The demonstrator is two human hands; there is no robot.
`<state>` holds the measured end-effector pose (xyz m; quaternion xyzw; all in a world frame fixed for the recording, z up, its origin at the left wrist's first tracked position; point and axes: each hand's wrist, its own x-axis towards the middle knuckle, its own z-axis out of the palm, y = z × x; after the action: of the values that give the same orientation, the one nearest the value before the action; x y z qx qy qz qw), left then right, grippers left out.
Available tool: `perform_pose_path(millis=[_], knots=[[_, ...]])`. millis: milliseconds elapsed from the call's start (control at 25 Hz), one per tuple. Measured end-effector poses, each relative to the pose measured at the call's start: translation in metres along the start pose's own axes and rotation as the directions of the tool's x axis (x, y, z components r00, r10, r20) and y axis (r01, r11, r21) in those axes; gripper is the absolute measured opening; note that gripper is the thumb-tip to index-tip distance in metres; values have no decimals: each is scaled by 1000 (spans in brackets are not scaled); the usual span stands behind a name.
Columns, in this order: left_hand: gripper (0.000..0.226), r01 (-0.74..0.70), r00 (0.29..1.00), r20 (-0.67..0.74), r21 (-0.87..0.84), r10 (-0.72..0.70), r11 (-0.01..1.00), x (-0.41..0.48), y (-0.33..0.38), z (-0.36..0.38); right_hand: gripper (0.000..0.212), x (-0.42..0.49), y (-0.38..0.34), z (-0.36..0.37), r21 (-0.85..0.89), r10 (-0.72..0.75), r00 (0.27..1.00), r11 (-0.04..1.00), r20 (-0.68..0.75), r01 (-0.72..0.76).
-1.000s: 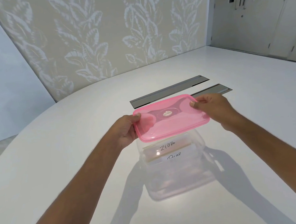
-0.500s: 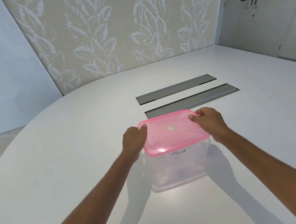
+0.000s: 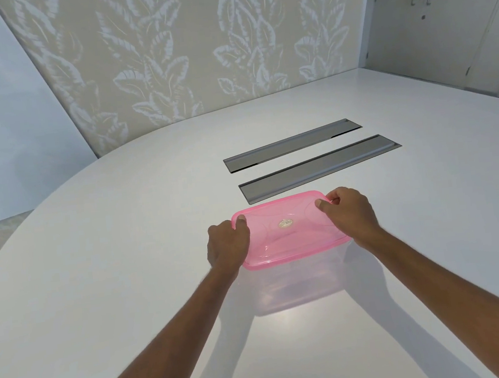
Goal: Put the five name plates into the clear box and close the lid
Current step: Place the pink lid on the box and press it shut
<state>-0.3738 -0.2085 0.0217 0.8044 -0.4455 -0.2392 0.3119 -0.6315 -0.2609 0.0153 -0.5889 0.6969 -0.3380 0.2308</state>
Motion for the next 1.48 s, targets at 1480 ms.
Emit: perform_pose_path(millis=[1480], knots=[[82,-871,412,328,417,850,261,-33,-64,-3,54,-30,83,-33,-428,-873,375,224,311,876]])
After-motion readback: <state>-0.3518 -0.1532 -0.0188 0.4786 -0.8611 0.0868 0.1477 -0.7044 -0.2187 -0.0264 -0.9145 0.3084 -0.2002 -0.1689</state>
